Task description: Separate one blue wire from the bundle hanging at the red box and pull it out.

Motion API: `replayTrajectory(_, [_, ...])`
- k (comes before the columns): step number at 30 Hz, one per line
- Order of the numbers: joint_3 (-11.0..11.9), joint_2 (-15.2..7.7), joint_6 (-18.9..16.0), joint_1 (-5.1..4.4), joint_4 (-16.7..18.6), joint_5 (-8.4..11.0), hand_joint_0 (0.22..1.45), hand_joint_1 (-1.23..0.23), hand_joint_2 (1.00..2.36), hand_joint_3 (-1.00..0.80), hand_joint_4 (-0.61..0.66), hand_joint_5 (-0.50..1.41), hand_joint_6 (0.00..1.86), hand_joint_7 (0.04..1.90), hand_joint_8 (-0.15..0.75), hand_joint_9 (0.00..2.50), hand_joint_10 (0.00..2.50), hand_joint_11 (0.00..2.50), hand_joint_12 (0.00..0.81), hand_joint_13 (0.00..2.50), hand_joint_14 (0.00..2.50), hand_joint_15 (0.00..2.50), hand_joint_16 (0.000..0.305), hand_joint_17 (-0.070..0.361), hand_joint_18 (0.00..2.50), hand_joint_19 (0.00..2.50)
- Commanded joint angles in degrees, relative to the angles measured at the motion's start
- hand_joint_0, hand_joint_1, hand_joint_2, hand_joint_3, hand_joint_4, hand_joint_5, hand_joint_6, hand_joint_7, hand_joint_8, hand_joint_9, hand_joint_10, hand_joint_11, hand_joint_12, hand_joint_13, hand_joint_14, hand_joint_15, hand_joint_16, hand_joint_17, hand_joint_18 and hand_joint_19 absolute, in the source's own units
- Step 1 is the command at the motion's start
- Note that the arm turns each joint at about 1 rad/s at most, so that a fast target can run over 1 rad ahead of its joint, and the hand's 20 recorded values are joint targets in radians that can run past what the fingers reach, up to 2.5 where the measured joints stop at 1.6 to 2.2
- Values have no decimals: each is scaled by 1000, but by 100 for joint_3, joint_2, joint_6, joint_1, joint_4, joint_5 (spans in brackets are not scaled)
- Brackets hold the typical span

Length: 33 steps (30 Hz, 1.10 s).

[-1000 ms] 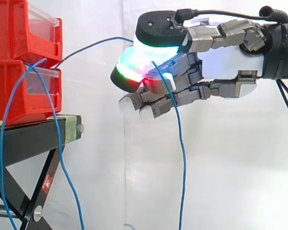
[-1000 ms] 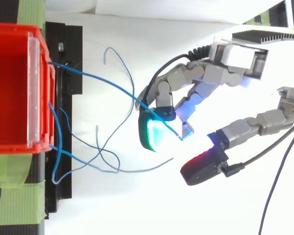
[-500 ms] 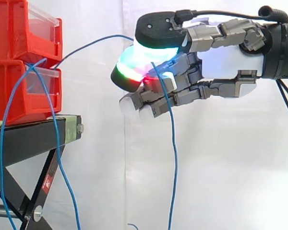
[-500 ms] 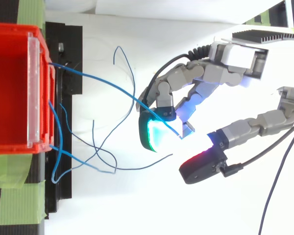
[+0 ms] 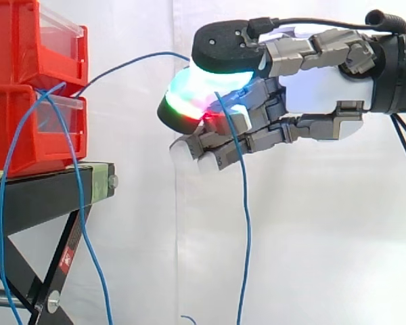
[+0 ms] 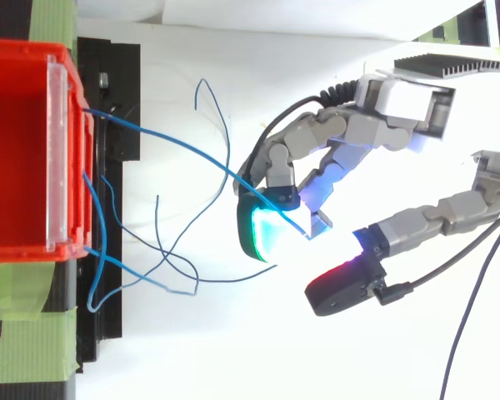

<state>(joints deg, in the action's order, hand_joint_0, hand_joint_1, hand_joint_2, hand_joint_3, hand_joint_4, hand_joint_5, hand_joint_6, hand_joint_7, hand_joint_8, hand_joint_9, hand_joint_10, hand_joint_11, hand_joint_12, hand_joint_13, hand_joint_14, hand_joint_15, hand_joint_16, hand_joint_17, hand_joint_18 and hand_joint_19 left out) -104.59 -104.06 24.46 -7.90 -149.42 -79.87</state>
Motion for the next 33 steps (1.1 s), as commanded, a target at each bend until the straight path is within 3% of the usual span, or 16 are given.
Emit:
replayTrajectory(1, [0,0,-2,-1,-61,-11,603,-735,1030,-19,72,-150,833,1234,281,1019,14,1530,326,435,20,598,47,105,358,595])
replayTrajectory(10, [0,0,-37,17,-290,41,602,-732,1030,-19,76,-151,833,1230,279,1009,14,1533,323,419,22,604,47,105,348,596])
replayTrajectory(14, [9,0,-196,17,-255,314,601,-731,1031,-16,74,-151,832,1240,279,1006,14,1529,320,413,22,604,47,105,341,589])
replayTrajectory(20, [35,61,-573,-1,-316,1017,601,-729,1030,-22,73,-151,832,1238,283,992,14,1541,316,403,20,603,47,105,338,598])
replayTrajectory(23, [35,202,-626,-27,-360,1254,601,-728,1030,-22,71,-151,832,1226,277,984,15,1529,316,400,22,601,47,105,338,590])
replayTrajectory(29, [35,404,-653,-98,-395,1518,600,-729,1031,-19,70,-152,832,1235,272,981,13,1536,313,386,21,595,46,105,333,590])
replayTrajectory(33, [35,413,-758,-124,-439,1535,601,-730,1031,-12,65,-151,832,1232,271,974,12,1544,311,384,20,591,46,105,328,591])
